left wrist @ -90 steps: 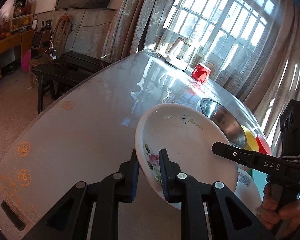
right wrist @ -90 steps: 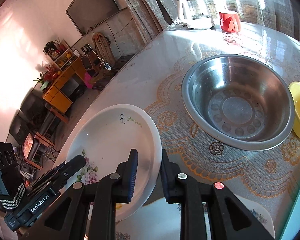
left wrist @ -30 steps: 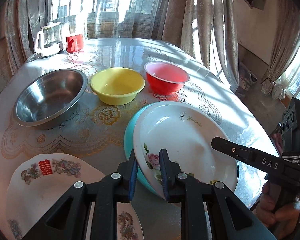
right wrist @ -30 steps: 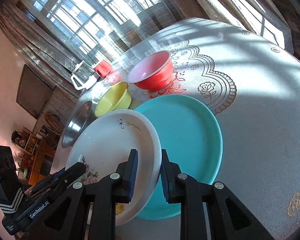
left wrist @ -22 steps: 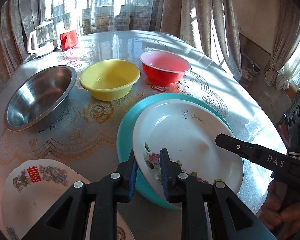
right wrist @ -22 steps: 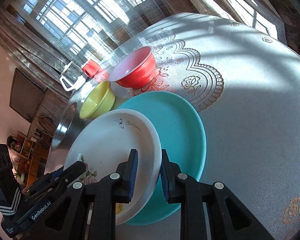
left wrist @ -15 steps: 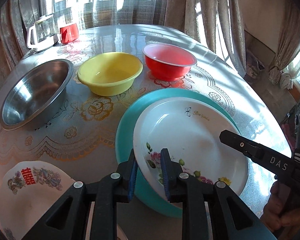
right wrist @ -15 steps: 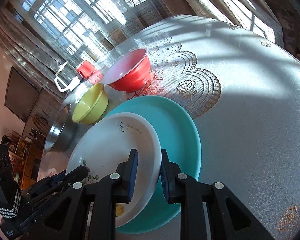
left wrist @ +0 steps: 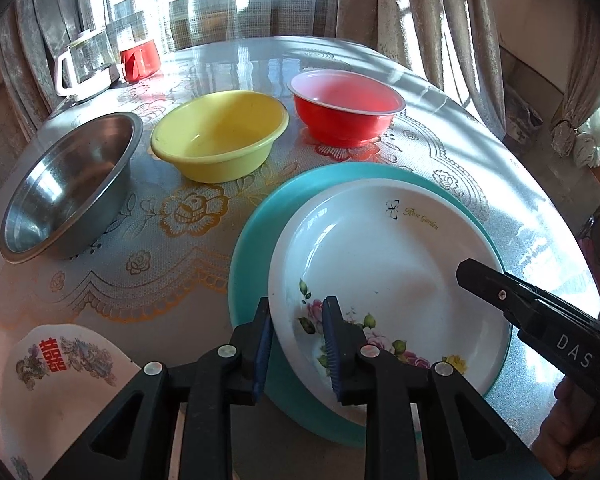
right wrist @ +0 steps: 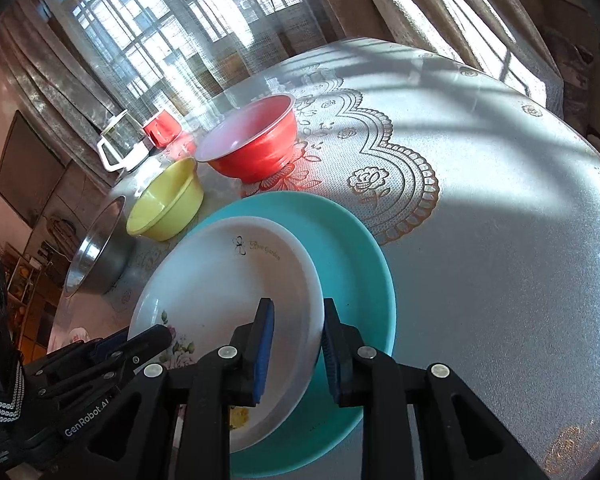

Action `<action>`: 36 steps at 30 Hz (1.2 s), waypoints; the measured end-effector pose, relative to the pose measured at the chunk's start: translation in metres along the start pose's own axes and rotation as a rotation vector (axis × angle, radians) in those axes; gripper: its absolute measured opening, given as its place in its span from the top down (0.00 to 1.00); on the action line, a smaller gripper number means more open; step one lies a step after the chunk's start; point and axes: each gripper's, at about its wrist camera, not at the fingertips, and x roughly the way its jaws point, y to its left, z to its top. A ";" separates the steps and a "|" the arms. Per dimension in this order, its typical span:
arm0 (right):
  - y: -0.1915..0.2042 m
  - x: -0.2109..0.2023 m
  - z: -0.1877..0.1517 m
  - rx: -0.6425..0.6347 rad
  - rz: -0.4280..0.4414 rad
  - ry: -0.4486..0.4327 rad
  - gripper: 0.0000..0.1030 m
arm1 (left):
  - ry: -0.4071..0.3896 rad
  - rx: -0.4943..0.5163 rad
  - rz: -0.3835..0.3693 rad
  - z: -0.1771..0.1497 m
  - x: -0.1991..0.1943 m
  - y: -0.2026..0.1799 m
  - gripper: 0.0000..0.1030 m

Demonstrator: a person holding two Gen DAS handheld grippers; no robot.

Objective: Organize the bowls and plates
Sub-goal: 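Lower the rose plate onto the teal plate and open both tools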

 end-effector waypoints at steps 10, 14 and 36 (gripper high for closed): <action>0.004 -0.001 -0.005 -0.044 -0.080 -0.033 0.87 | -0.011 -0.043 0.003 0.003 0.003 0.000 0.76; 0.004 0.001 -0.002 -0.050 -0.096 -0.035 0.88 | -0.017 -0.046 -0.003 -0.001 0.000 0.000 0.76; 0.022 -0.031 -0.008 -0.072 -0.070 -0.131 0.61 | -0.149 -0.056 0.024 -0.026 -0.057 0.018 0.73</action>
